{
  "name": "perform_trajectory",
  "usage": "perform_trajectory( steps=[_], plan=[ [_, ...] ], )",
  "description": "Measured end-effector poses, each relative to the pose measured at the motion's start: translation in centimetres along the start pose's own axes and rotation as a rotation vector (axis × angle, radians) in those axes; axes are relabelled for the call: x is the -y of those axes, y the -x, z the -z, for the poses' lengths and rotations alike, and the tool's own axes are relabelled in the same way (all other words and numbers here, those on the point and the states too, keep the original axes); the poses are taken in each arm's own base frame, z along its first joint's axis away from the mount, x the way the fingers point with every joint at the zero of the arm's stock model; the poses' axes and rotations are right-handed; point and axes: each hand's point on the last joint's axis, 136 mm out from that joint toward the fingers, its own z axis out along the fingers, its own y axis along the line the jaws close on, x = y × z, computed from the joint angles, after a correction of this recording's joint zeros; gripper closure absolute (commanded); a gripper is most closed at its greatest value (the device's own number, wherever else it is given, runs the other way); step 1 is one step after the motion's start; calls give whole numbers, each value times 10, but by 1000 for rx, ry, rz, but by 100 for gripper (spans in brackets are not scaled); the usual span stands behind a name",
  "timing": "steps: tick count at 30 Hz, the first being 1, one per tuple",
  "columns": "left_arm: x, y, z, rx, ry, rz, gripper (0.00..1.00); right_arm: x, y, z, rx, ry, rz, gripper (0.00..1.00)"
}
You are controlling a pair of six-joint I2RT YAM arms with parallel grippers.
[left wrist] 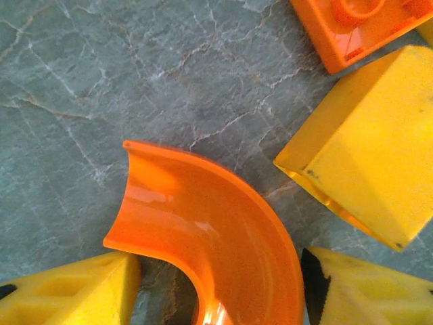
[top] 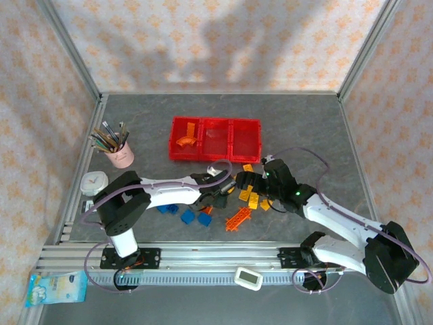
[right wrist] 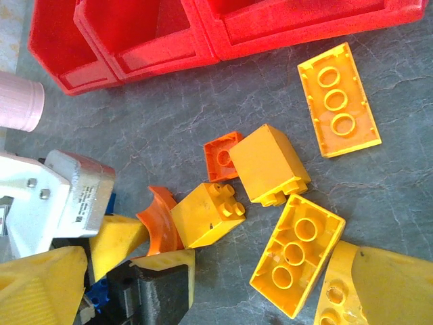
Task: Sort the legos into containers by color
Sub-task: Pick up the lego from the middle-left of the table, then place the lego in the container.
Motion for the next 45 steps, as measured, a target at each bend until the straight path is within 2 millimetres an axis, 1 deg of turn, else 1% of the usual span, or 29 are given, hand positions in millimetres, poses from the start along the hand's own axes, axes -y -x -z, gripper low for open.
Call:
perform_trajectory(
  steps=[4,12,18,24,28,30,34,37,39,42,45],
  plan=[
    [2,1,-1,3,1,-3,42,0,0,0,0,0,0,0],
    [5,4,-2,15,-10,0,59,0,0,0,0,0,0,0],
    [8,8,-1,32,-20,6,64,0,0,0,1,1,1,0],
    [7,11,0,51,-15,12,66,-2,2,1,4,5,2,0],
    [2,16,9,77,-33,32,67,-12,10,4,21,25,5,0],
    [-2,22,17,98,-46,57,67,-16,14,5,28,35,6,0],
    [-17,36,34,147,-68,121,67,-22,17,7,33,51,8,0],
    [-31,54,48,195,-76,175,67,-28,22,8,43,66,10,0],
    [-46,67,55,229,-65,210,67,-34,28,8,56,81,13,0],
    [-68,96,65,282,-37,258,66,-45,39,6,75,105,16,0],
    [-89,134,81,356,-6,293,66,-54,49,1,91,120,19,0]
  ],
)
